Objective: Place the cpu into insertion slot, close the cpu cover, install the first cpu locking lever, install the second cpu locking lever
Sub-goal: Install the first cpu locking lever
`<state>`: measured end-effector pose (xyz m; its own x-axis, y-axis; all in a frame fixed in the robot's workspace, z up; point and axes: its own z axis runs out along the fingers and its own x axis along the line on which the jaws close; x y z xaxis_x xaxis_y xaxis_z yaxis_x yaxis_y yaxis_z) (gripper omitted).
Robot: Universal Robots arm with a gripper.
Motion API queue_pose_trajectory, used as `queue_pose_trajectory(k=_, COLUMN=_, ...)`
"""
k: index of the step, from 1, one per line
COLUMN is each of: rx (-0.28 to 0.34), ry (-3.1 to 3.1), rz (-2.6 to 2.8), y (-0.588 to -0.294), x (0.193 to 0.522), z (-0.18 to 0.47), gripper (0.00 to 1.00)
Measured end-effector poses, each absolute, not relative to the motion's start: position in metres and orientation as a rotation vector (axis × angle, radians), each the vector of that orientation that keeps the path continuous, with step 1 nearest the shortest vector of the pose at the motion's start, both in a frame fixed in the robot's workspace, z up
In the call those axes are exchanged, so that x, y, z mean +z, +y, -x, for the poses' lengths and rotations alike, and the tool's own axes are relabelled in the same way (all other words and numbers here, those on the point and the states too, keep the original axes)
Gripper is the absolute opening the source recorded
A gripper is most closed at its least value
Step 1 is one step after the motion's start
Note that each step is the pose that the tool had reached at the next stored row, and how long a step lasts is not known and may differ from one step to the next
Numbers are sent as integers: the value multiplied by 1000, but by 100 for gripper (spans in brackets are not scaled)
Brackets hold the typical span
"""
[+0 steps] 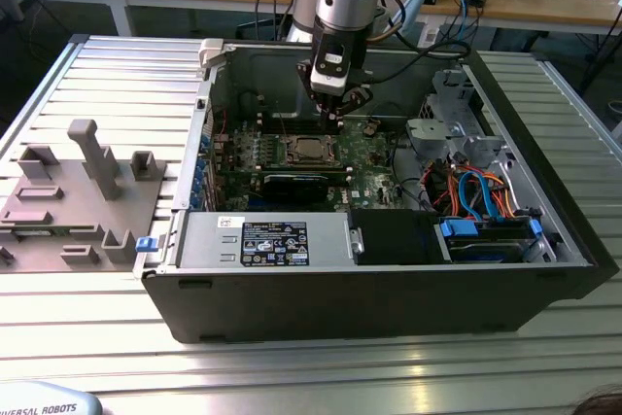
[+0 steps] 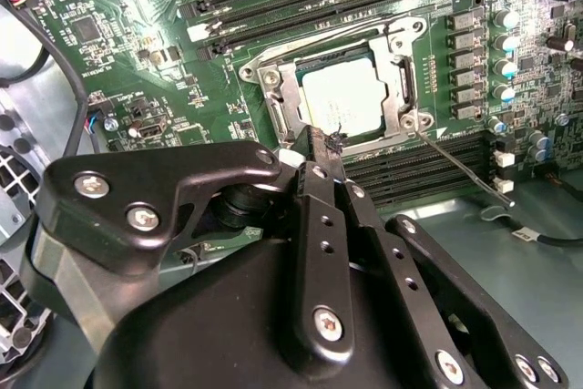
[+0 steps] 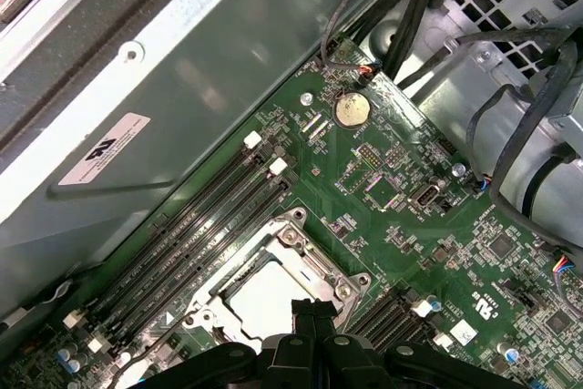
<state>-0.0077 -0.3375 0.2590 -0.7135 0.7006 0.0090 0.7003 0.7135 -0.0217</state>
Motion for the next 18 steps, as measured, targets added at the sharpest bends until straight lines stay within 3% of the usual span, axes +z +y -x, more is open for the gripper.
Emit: queue_pose_trajectory(k=18, rx=26, ry=-2907, rz=1146, y=-337, x=259, z=8, gripper=11)
